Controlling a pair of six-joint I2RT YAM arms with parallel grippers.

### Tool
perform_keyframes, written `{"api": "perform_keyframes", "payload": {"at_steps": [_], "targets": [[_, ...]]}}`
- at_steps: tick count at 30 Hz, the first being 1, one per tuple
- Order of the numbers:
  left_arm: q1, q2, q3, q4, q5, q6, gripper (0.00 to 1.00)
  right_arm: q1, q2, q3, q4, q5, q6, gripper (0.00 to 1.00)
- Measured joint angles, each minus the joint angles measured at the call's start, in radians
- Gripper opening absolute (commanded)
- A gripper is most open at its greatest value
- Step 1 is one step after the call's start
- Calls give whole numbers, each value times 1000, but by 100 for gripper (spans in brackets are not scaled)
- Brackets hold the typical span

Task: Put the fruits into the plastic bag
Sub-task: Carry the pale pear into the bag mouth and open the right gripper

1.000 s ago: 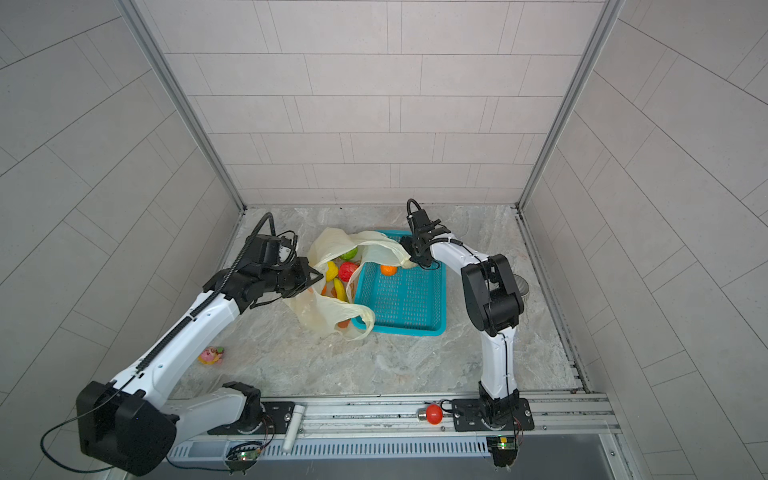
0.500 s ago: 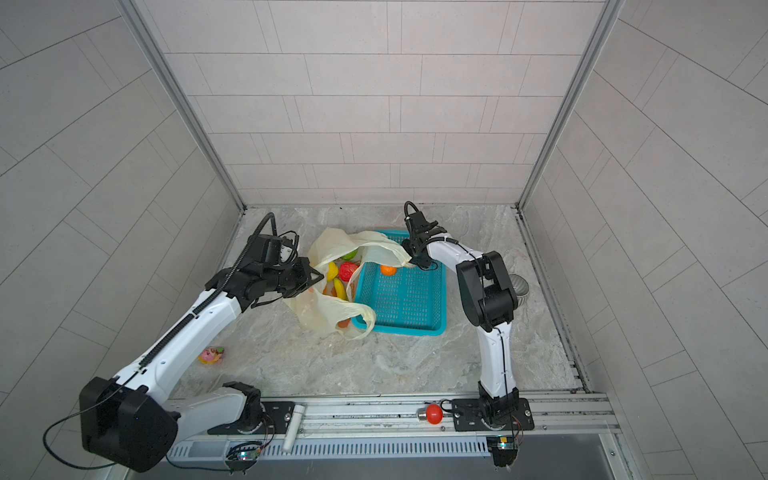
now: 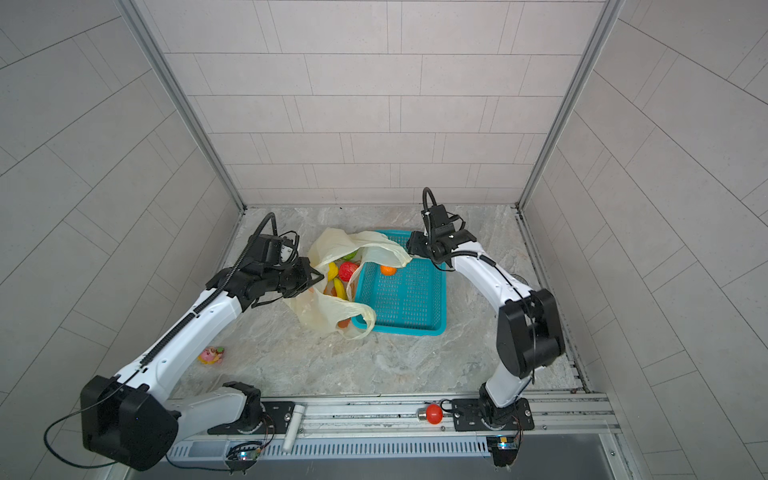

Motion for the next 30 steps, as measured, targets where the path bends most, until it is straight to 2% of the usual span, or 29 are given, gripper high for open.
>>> {"api": "perform_keyframes", "payload": {"at_steps": [5, 9, 14, 17, 23, 30], "targets": [[0, -1, 0, 0, 0, 0, 0, 26, -197, -5, 109, -40, -95, 51], [0, -5, -1, 0, 0, 0, 0, 117, -238, -16, 187, -133, -137, 51], [0, -6, -1, 0, 0, 0, 0, 305, -168, -66, 218, -248, -179, 52], [0, -11, -1, 0, -1, 0, 0, 379, -102, -104, 229, -289, -182, 52], [0, -34, -1, -2, -8, 13, 0, 388, 12, -108, 266, -303, -152, 53], [0, -43, -1, -6, -13, 20, 0, 385, 176, 52, 280, -271, -143, 54]]}}
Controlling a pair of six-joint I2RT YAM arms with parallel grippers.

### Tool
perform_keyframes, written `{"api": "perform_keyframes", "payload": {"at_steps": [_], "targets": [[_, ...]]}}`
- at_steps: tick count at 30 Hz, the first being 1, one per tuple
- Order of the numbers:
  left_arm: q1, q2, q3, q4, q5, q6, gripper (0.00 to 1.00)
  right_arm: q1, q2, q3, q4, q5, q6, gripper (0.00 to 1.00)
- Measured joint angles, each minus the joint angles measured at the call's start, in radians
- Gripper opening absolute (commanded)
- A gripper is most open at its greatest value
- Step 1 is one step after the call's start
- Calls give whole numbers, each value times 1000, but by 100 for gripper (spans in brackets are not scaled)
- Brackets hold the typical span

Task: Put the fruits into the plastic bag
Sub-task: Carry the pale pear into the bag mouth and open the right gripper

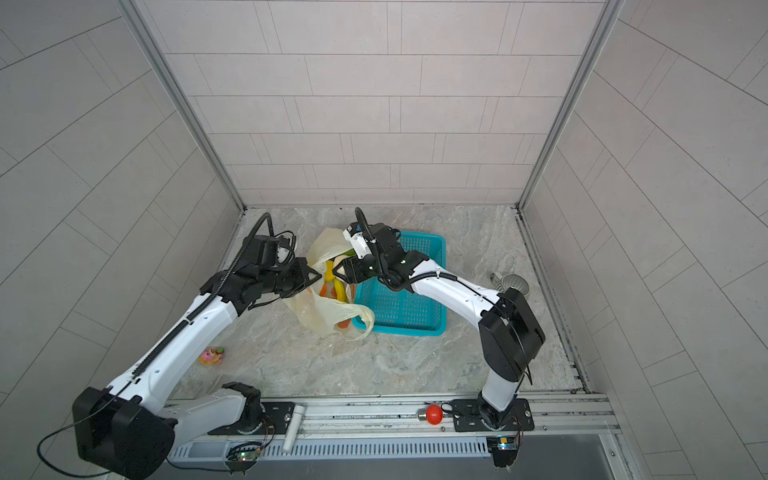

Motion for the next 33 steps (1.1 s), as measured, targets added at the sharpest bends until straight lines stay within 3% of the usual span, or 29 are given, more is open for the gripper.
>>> {"api": "perform_keyframes", "payload": {"at_steps": [11, 16, 25, 33], "targets": [[0, 0, 0, 6, 6, 0, 0, 2, 245, 204, -5, 161, 18, 59], [0, 0, 0, 13, 9, 0, 0, 2, 292, 243, -39, 235, 28, 73], [0, 3, 0, 17, 10, -1, 0, -1, 249, 231, -103, 304, -19, 84], [0, 4, 0, 17, 10, -2, 0, -34, 30, 124, -123, 134, -69, 76]]}}
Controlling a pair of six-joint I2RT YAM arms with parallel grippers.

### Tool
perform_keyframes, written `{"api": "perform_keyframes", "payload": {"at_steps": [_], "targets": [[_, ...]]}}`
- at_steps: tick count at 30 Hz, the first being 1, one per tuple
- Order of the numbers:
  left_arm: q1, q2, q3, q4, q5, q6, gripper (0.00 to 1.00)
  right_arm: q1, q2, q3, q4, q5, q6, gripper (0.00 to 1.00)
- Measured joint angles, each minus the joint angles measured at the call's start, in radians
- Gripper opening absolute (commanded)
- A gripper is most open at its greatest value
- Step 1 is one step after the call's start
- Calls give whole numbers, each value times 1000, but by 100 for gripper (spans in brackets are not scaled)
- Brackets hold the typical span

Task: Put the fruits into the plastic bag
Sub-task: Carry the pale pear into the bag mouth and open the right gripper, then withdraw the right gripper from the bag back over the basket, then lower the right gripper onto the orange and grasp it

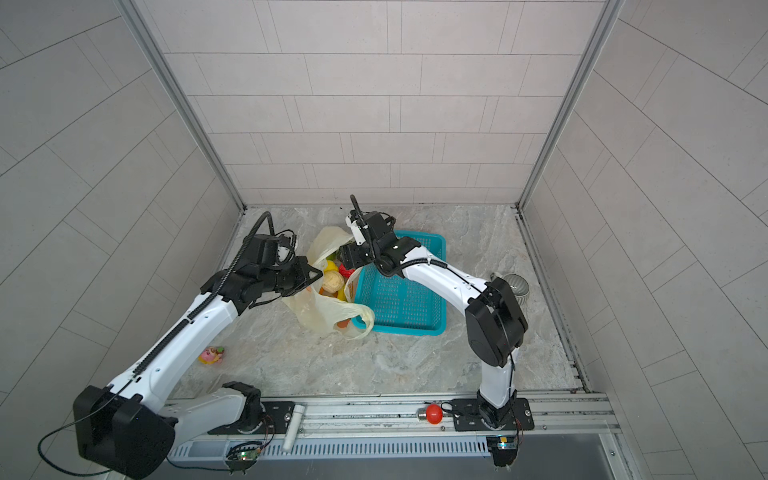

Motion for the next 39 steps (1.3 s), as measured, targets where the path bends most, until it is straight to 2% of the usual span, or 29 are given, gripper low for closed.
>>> {"api": "perform_keyframes", "payload": {"at_steps": [6, 10, 14, 19, 22, 26, 33, 39], "targets": [[0, 7, 0, 3, 0, -3, 0, -6, -179, -106, 4, -202, -20, 76], [0, 7, 0, 3, 0, -3, 0, -28, -284, -158, 3, -268, -27, 76], [0, 7, 0, 3, 0, -3, 0, -141, -386, -197, 25, -240, -2, 76], [0, 7, 0, 3, 0, -4, 0, -364, -466, -283, 86, -98, 98, 76], [0, 7, 0, 3, 0, -5, 0, -426, -440, -317, 80, -20, 145, 76], [0, 7, 0, 3, 0, -7, 0, -435, -350, -329, 54, 19, 170, 75], [0, 7, 0, 3, 0, -10, 0, -391, -137, -308, 0, 1, 176, 75], [0, 7, 0, 3, 2, -10, 0, -325, 23, -188, -90, -15, 167, 76]]}}
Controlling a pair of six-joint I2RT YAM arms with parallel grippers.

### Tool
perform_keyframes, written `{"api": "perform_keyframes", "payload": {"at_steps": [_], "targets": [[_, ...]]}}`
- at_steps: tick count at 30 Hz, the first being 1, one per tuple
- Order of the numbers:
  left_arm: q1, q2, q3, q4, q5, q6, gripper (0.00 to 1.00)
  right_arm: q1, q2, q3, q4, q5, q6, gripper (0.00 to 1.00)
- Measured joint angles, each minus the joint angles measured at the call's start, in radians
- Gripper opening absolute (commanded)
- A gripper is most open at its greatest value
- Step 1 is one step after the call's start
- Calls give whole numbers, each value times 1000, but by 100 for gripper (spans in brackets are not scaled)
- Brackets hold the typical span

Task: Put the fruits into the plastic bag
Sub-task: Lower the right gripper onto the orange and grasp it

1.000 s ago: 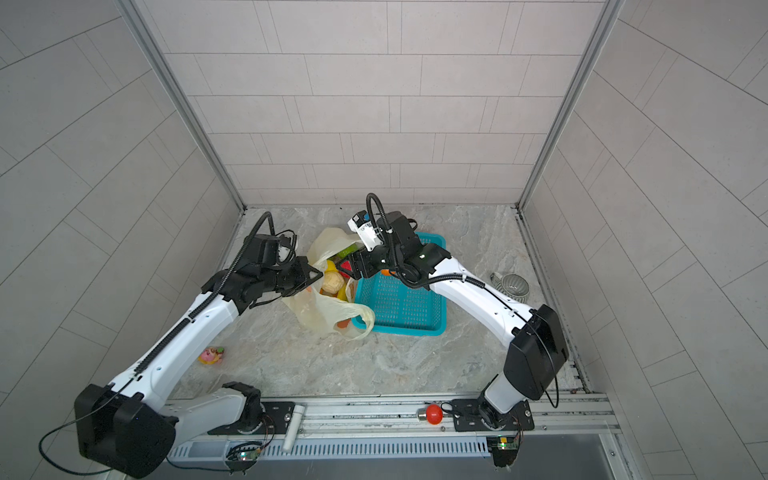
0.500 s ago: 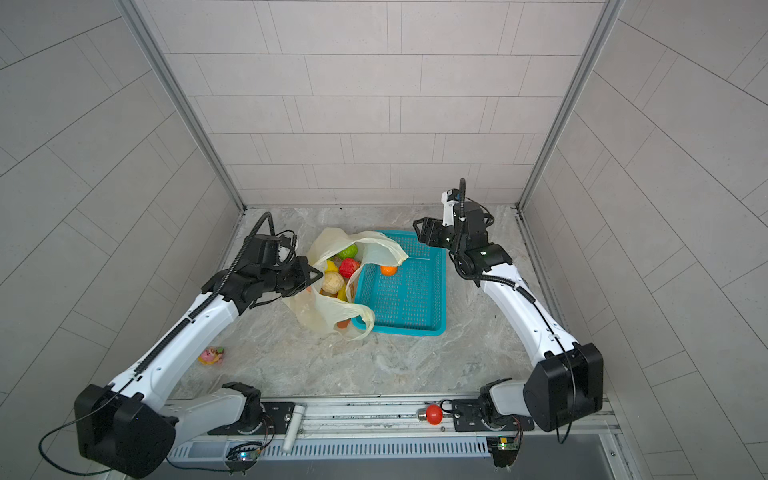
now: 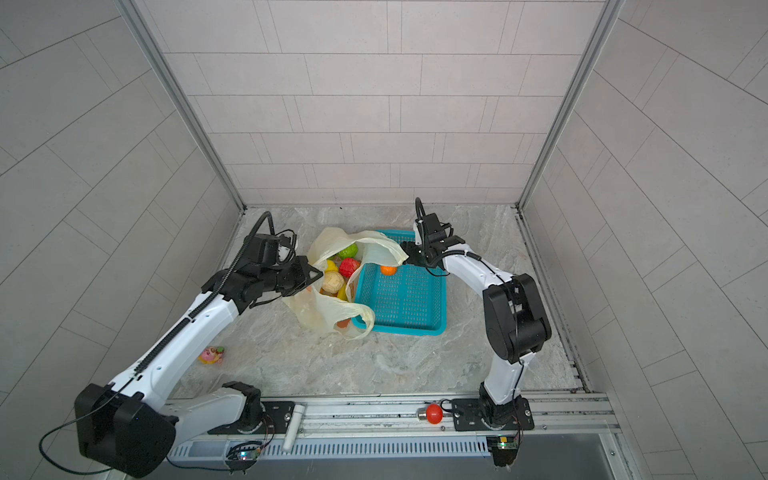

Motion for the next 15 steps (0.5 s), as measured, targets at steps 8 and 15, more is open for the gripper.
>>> {"api": "perform_keyframes", "payload": {"at_steps": [8, 15], "targets": [[0, 1, 0, 1, 2, 0, 0, 71, 110, 128, -88, -3, -31, 76], [0, 6, 0, 8, 6, 0, 0, 80, 200, 212, -128, 25, -49, 76]]}}
